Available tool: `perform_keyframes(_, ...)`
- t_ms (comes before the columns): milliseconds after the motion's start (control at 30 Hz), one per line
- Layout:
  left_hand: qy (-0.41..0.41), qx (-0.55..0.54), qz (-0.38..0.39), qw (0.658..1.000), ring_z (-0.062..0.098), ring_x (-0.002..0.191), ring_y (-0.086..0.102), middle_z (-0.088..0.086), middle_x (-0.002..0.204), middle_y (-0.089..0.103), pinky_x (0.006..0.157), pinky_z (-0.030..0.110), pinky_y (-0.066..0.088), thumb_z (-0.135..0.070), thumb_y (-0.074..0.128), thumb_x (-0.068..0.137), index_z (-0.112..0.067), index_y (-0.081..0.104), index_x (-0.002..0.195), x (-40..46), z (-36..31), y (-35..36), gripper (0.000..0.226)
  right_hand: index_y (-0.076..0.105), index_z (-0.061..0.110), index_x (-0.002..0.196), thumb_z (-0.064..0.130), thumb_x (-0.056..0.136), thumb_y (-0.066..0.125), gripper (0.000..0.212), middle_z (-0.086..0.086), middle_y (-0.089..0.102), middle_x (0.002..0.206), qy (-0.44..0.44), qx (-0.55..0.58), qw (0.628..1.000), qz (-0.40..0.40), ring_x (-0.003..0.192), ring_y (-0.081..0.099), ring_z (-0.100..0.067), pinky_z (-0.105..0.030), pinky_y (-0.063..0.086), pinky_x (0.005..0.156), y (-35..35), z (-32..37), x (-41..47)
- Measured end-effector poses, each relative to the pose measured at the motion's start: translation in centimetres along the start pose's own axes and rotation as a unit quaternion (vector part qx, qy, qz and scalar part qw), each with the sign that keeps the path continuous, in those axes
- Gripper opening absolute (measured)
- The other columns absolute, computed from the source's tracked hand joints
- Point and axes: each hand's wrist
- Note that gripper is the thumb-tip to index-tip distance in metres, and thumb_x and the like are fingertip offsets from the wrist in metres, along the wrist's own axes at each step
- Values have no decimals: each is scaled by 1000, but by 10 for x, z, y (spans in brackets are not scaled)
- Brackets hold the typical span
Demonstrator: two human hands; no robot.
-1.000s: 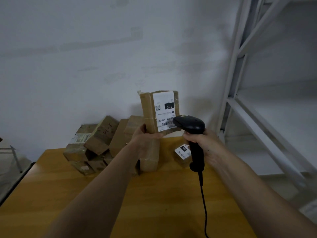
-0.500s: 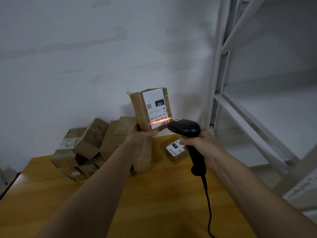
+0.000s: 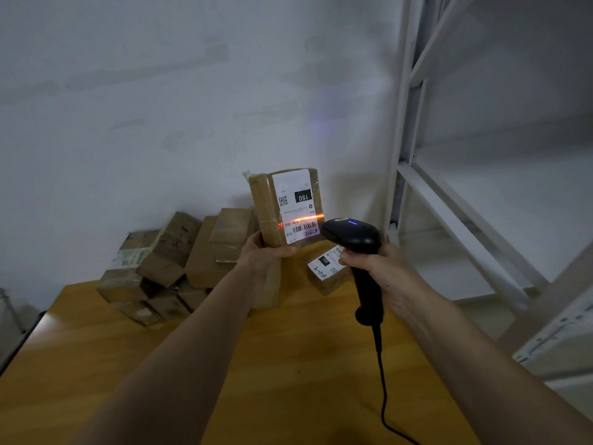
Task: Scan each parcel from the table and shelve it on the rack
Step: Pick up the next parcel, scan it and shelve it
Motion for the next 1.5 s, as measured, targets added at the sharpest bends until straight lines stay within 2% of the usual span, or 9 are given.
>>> perform_keyframes(300,-92,133,-65,985,26,117,55,8,129,58,101,41,46,-19,89,63,-7,48,135,-30,56,21,83,69,9,89,10,80,73,10,-13,66,86,58,9,998,-4,81,61,-25,-41,48,89,-29,-39,-17)
perform_keyframes(533,-134,362,78,919,30,129,45,13,145,43,103,39,43,-31,85,69,-7,35,146,-73,63,34,95,70,7,87,11,80,74,10,-19,70,93,55,10,997,-55,81,63,-25,-45,49,90,-42,-65,-72)
perform_keyframes(600,-124,380,118,909,26,122,52,13,141,48,94,30,49,-30,85,70,-5,44,139,-87,65,40,84,70,7,85,11,79,74,9,-20,70,93,46,15,995,-85,80,62,-26,-46,50,90,-46,-74,-91)
perform_keyframes(700,-104,372,161,908,16,102,60,10,128,59,60,15,47,-26,87,69,-7,57,120,-113,75,49,62,69,4,87,10,78,75,12,-18,70,88,46,29,990,-131,77,62,-24,-45,51,86,-52,-93,-121)
perform_keyframes(900,-83,383,252,885,0,77,54,-10,93,61,46,7,40,-36,88,65,-23,62,91,-168,111,72,40,67,0,92,4,81,71,12,-15,64,80,51,60,975,-206,74,61,-24,-39,50,74,-68,-129,-191)
perform_keyframes(1067,-53,411,306,857,1,76,43,-13,90,47,55,17,34,-44,87,62,-21,49,106,-205,104,118,63,67,-5,97,5,82,70,18,-19,64,86,39,68,964,-253,80,60,-29,-42,50,80,-100,-132,-247)
perform_keyframes(1233,18,400,341,850,-1,79,46,-16,90,51,57,17,36,-46,89,58,-35,49,87,-233,88,175,51,66,-1,93,5,82,70,13,-19,63,86,7,84,946,-312,80,60,-29,-47,50,88,-150,-125,-284)
perform_keyframes(1367,61,374,350,856,6,93,51,-10,104,52,65,20,42,-49,89,52,-25,52,114,-253,80,236,76,67,0,95,4,81,71,16,-17,65,84,-11,119,933,-339,77,61,-26,-41,52,80,-200,-122,-310)
perform_keyframes(1500,89,351,355,862,11,95,53,-4,109,55,63,20,43,-50,88,56,-20,52,120,-279,72,312,80,67,2,94,4,80,71,15,-16,65,85,-31,137,923,-358,79,61,-27,-41,50,80,-263,-115,-336)
Point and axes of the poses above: each hand's wrist, its own x-axis towards the middle knuckle, its own y-axis out of the palm, z = x × y
